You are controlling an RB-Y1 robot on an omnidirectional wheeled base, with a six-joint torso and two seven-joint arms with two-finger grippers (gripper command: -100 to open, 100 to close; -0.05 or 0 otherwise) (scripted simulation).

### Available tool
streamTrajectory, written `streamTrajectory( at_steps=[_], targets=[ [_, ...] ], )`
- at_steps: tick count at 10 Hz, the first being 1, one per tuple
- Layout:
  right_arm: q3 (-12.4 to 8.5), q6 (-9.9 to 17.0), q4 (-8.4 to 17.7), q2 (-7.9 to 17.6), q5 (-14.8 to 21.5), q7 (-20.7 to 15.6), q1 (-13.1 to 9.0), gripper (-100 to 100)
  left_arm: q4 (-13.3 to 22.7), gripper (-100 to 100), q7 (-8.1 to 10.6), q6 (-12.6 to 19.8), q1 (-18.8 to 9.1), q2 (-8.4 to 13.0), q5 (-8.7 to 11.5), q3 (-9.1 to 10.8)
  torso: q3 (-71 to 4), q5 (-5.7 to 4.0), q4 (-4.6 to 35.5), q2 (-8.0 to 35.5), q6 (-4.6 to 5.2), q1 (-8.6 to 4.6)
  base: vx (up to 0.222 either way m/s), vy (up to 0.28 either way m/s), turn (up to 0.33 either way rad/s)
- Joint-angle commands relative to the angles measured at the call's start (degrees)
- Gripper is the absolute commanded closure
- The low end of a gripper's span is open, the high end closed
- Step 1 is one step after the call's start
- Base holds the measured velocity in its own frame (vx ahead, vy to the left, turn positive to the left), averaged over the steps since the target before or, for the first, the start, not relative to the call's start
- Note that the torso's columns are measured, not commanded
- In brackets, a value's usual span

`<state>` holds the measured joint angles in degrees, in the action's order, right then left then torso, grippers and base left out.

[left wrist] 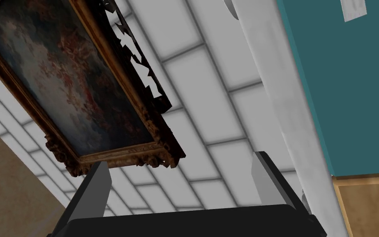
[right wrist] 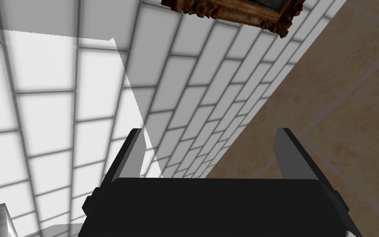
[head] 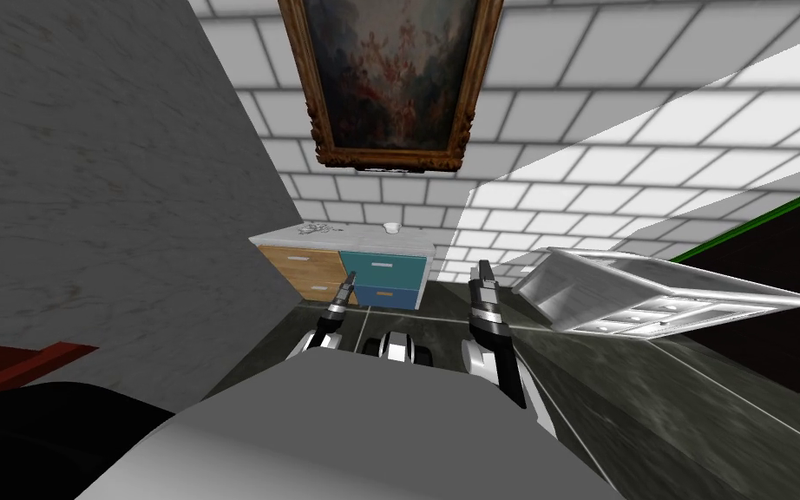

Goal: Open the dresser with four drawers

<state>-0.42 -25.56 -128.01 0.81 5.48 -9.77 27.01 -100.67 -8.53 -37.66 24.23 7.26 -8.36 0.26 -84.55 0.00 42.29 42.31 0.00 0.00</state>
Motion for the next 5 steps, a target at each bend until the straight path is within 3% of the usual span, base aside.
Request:
streamTrajectory(
  at_steps=[1,5],
  targets=[
    [0.0,0.0,0.0,0.0,0.0,0.0,0.0,0,3.87,-100,-0.5,0.32,-1.14,0.37,-0.23,0.23,-0.05,0.0,-0.02,-0.09,0.0,-0.01,0.138,-0.008,-0.012],
    [0.0,0.0,0.0,0.0,0.0,0.0,0.0,0,7.5,-100,-0.94,0.29,-2.15,0.76,-0.41,0.47,0.07,-0.01,0.03,0.13,0.0,-0.04,0.084,-0.006,-0.006]
  ],
)
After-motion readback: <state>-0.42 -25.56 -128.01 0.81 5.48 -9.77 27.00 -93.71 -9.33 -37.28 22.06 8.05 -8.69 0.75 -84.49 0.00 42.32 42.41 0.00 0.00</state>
